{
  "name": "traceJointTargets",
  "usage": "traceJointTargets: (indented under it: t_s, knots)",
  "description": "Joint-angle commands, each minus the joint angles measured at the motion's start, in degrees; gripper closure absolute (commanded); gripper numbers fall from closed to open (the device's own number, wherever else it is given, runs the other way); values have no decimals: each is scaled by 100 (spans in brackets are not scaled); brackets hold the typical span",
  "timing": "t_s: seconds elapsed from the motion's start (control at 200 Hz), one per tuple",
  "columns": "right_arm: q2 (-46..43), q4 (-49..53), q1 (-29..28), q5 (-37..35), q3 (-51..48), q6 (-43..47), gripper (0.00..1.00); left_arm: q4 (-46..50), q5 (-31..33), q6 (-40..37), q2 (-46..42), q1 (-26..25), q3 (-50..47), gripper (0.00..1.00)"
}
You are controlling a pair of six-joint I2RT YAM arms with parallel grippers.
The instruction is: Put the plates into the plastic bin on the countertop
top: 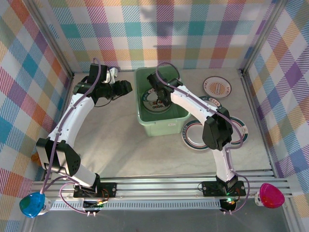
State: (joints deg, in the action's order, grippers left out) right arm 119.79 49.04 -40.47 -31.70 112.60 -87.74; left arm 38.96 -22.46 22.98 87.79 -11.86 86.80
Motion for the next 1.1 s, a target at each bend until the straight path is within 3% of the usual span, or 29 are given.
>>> traceJointTargets:
  t_s: [0.0,0.46,0.635,0.76,0.835,0.985,1.095]
  knots:
    - [105,89,-58,-255,219,-316,100,126,-47,-155,-124,52,23,45]
    - [413,-310,-84,-345,121,-424,100,279,-42,-319,-139,52,73,45]
    - [399,-544,-93,-338,-215,-603,95,283,-83,-323,-124,52,88,45]
    - [384,-618,-99,-327,-242,-369,82,322,-83,-369,-130,61,115,45]
    - [365,-676,-102,-375,-267,-253,67,340,-92,-386,-130,70,127,45]
    - [404,-569,-102,-424,-274,-243,60,331,-127,-379,-104,78,131,45]
    - [427,-500,-101,-407,-256,-213,42,340,-128,-374,-104,78,122,45]
